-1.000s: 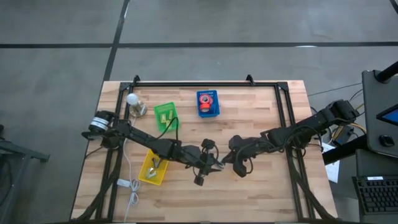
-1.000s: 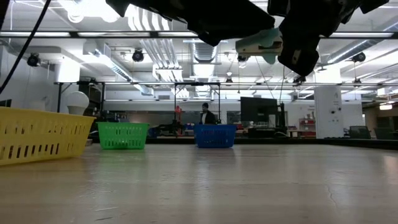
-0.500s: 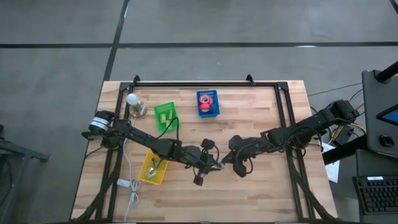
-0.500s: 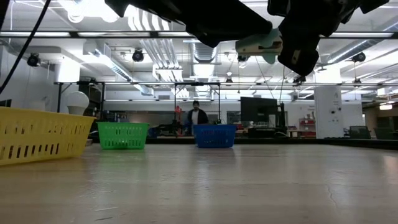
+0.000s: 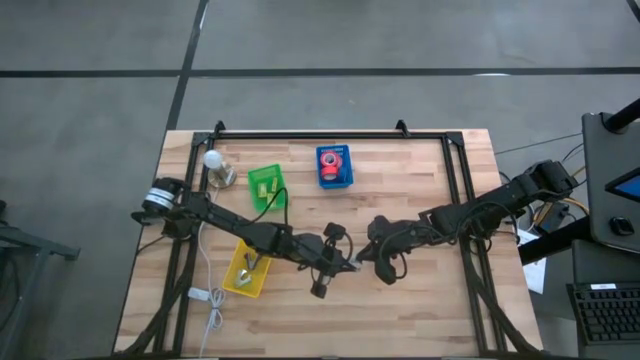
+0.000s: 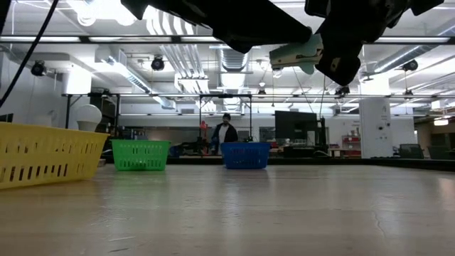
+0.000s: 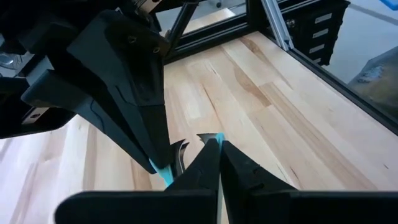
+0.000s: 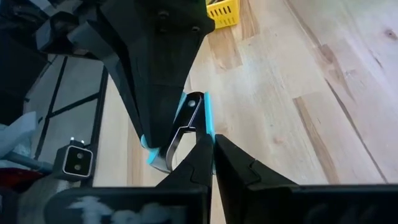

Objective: Pick and place Stapler, Stapler remover, tape
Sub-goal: Put the blue staple remover into the yellow bin

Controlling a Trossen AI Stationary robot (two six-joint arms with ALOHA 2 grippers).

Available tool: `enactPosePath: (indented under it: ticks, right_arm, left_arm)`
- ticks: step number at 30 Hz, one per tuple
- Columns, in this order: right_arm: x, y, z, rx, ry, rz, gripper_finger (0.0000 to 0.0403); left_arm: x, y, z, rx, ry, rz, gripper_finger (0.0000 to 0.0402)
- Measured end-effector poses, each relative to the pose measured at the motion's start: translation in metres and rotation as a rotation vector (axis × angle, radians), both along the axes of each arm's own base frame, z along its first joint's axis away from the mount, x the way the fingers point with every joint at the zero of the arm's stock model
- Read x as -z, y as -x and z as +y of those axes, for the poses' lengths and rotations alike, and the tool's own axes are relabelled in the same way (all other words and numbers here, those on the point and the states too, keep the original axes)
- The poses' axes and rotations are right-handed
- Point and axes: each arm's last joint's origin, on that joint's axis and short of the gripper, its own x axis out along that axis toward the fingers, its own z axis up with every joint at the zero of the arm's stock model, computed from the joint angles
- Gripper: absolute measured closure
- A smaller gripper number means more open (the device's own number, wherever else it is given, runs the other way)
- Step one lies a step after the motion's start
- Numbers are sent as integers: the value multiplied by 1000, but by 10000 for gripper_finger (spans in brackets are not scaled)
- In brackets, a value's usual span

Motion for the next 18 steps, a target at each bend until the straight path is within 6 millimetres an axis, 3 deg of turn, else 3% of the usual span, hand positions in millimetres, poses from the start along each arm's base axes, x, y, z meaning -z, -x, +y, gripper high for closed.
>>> enactPosePath:
  ticks: [5, 11, 18]
  right_arm:
    - [5, 2, -1, -8, 17, 25, 366]
    - [17, 8, -4, 24, 53, 77, 281]
    - [30, 14, -7, 62, 99, 137, 215]
  left_arm:
    - [1, 4, 1, -1, 1, 51, 398]
    - [-6, 12, 3, -23, 40, 107, 399]
    - [0, 42, 1, -150, 173, 436, 399]
